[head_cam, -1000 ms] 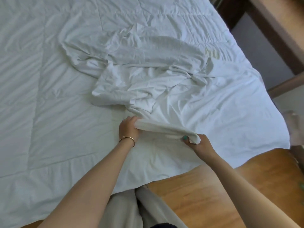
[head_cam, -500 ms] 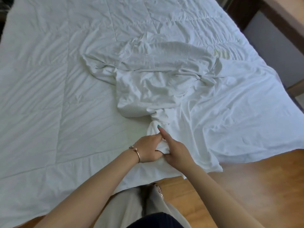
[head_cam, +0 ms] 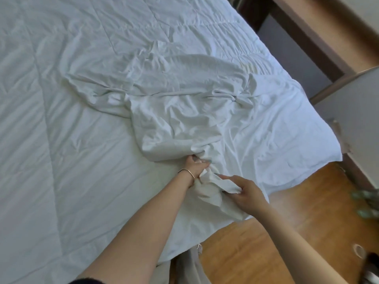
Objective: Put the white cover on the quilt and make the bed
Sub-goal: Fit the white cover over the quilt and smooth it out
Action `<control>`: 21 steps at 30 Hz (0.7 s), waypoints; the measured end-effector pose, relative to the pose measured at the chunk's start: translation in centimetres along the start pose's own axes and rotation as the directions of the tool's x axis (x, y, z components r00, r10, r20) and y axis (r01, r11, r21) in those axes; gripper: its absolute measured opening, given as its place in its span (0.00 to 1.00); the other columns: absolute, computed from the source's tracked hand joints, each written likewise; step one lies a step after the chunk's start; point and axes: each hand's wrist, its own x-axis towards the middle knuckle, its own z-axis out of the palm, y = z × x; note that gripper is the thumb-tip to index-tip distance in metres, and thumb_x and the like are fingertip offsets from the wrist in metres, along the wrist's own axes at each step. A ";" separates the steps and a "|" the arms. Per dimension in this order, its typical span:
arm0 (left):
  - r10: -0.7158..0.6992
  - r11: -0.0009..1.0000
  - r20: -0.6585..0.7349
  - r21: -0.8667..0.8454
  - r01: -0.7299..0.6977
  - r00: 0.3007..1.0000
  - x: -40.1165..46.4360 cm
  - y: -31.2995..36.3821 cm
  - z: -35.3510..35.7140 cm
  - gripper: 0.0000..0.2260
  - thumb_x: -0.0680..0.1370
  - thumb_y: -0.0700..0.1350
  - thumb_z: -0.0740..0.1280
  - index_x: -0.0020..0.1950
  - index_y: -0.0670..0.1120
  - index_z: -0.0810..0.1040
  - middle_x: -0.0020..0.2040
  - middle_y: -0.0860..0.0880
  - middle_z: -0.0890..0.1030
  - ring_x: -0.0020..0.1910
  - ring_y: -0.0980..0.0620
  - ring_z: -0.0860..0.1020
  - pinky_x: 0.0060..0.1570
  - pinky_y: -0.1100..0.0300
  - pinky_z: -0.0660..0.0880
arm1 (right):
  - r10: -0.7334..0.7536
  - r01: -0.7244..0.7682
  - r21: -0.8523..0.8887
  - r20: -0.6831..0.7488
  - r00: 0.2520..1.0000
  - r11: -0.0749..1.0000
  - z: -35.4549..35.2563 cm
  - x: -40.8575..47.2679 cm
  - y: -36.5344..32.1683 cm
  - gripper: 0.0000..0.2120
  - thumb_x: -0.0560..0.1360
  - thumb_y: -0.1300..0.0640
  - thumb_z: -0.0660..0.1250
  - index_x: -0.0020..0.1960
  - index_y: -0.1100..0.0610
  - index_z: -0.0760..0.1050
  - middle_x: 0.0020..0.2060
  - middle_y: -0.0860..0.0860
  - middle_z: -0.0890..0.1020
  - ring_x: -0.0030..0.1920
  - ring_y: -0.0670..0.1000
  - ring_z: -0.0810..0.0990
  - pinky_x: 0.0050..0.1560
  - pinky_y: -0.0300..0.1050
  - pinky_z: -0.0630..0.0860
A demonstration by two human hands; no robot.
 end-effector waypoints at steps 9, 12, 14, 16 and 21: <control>0.584 0.391 0.245 0.750 -0.533 0.773 -9.7 -4.1 -9.1 0.20 0.70 0.28 0.67 0.57 0.45 0.83 0.56 0.46 0.75 0.41 0.46 0.80 0.36 0.65 0.68 | 0.220 -0.059 -0.607 0.194 0.956 0.793 6.2 -3.2 -0.2 0.27 0.77 0.45 0.60 0.73 0.29 0.56 0.46 0.41 0.70 0.46 0.48 0.74 0.38 0.36 0.65; 0.665 0.246 0.305 0.773 -0.585 0.682 -14.7 -6.4 -11.7 0.21 0.62 0.27 0.73 0.50 0.46 0.83 0.53 0.48 0.76 0.33 0.51 0.77 0.26 0.69 0.66 | 0.199 -0.158 -0.145 0.343 0.918 0.977 8.1 -4.2 -3.2 0.41 0.67 0.45 0.64 0.76 0.35 0.52 0.70 0.44 0.61 0.69 0.49 0.64 0.66 0.43 0.63; 0.674 0.151 0.364 0.783 -0.603 0.642 -16.8 -7.9 -12.0 0.20 0.60 0.29 0.74 0.47 0.47 0.81 0.54 0.50 0.72 0.38 0.52 0.77 0.22 0.67 0.68 | 0.111 -0.170 0.324 0.192 0.975 0.931 9.4 -5.3 -6.0 0.36 0.65 0.46 0.67 0.73 0.39 0.62 0.68 0.44 0.65 0.65 0.46 0.69 0.60 0.37 0.68; 0.653 0.061 0.443 0.778 -0.625 0.615 -18.1 -9.2 -10.9 0.19 0.58 0.30 0.75 0.43 0.47 0.78 0.53 0.50 0.72 0.43 0.51 0.76 0.21 0.65 0.69 | 0.158 -0.194 0.514 0.114 0.981 0.836 10.6 -5.3 -8.8 0.32 0.67 0.41 0.70 0.69 0.45 0.66 0.61 0.47 0.72 0.57 0.45 0.76 0.53 0.37 0.75; 0.560 0.121 0.454 0.783 -0.610 0.693 -18.8 -10.2 -8.9 0.08 0.66 0.32 0.68 0.40 0.44 0.75 0.52 0.45 0.74 0.42 0.45 0.76 0.26 0.60 0.66 | 0.289 -0.349 0.656 0.203 0.935 0.669 12.6 -2.9 -11.2 0.34 0.74 0.60 0.70 0.74 0.49 0.57 0.53 0.57 0.78 0.40 0.51 0.81 0.36 0.44 0.78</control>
